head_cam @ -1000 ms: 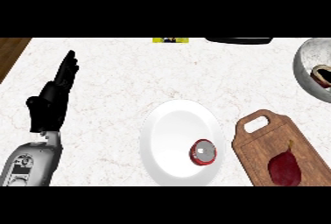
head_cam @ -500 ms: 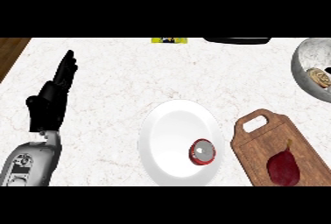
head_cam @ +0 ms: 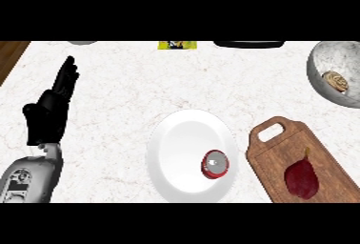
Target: Pick the cupcake from the plate and place it in the bowl
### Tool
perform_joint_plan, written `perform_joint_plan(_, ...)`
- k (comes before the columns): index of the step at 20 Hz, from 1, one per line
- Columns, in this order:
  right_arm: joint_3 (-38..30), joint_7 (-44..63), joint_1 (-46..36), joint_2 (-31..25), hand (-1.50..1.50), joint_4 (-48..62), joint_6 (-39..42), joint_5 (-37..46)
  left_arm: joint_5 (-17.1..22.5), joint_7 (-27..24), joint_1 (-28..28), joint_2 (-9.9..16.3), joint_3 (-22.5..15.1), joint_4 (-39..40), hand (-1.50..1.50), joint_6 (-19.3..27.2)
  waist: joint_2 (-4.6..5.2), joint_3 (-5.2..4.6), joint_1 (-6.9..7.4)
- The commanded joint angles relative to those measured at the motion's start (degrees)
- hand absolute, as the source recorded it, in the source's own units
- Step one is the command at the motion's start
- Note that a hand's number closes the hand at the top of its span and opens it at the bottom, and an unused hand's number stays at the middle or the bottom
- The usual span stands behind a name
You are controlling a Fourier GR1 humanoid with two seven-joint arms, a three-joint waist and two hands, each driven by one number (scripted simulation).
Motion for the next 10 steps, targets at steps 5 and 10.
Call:
perform_joint_plan(5,-1.7,-2.5,5.5,-4.6,-1.50,-0.4,13.8,-3.7,0.9,-0.1,-0.4,0.8,2.6,2.0,0.00,-1.1,-0.50,-0.16,-1.00)
perform_joint_plan(10,0.0,-8.0,10.4,-1.4,-1.50,-2.6,15.5,-4.1,-1.2,2.1,1.6,-0.9,0.7,-2.4,0.00,0.0,-0.67,-0.18,-1.03)
